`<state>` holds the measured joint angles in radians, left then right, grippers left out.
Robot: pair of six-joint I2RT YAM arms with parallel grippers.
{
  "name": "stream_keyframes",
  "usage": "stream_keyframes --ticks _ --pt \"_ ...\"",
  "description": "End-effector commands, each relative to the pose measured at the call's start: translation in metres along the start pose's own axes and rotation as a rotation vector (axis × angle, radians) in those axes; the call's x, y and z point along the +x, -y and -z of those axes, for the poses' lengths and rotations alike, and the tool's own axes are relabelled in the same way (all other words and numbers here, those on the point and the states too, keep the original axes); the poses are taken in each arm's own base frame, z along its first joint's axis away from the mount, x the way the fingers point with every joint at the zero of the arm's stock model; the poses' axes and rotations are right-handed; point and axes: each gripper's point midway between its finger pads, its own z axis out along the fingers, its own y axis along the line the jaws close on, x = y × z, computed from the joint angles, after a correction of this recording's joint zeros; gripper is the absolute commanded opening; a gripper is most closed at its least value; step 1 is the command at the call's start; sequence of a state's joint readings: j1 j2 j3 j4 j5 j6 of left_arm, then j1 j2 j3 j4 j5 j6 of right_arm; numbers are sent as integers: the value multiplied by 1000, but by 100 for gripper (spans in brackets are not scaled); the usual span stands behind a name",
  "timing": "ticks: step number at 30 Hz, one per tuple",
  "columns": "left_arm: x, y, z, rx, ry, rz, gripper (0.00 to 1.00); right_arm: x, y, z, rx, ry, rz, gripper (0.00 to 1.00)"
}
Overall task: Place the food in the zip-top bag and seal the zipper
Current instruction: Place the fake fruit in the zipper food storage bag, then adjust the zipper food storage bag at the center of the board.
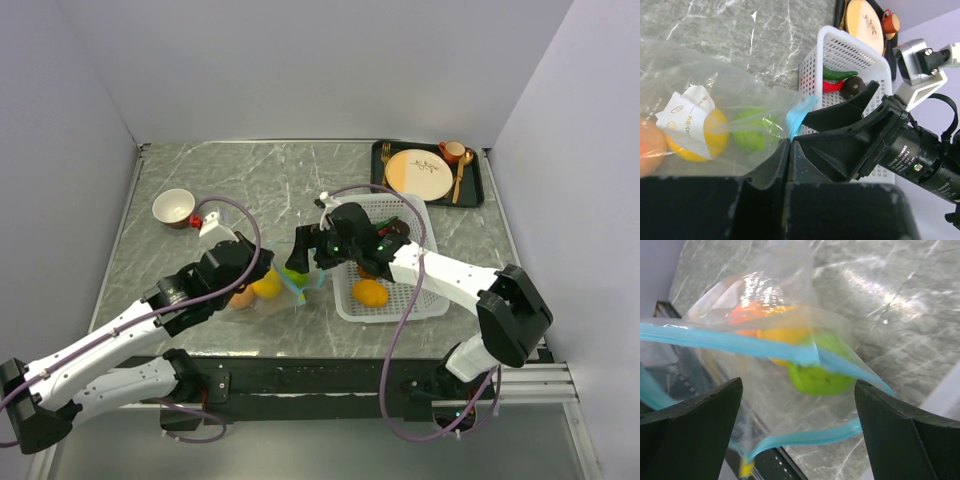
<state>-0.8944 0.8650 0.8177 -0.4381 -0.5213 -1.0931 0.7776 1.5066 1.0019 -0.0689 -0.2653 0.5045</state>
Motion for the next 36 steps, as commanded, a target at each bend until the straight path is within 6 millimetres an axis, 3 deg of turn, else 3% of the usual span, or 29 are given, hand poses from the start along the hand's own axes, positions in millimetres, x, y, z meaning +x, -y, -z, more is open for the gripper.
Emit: stream_keyframes --ticks 1,6,9,12,17,22,29,36 --pt "-16 7 8 21 49 29 4 -46 -9 28 52 186 17 100" --pt "-21 -2 13 -5 76 50 4 -65 6 63 162 325 -6 100" --pt "-24 -5 16 3 91 62 5 -64 13 71 187 328 9 100" --pt "-27 -7 18 -1 102 78 5 -55 15 63 197 238 42 100" --pt "-29 -14 22 -19 117 98 4 -38 12 42 156 126 50 88" --pt "-36 -22 29 -35 144 122 5 -32 7 38 117 95 73 77" --pt "-42 -26 38 -22 166 140 6 -22 9 27 101 48 77 74" --pt "-45 -28 41 -28 168 139 6 -16 -2 12 23 12 53 68"
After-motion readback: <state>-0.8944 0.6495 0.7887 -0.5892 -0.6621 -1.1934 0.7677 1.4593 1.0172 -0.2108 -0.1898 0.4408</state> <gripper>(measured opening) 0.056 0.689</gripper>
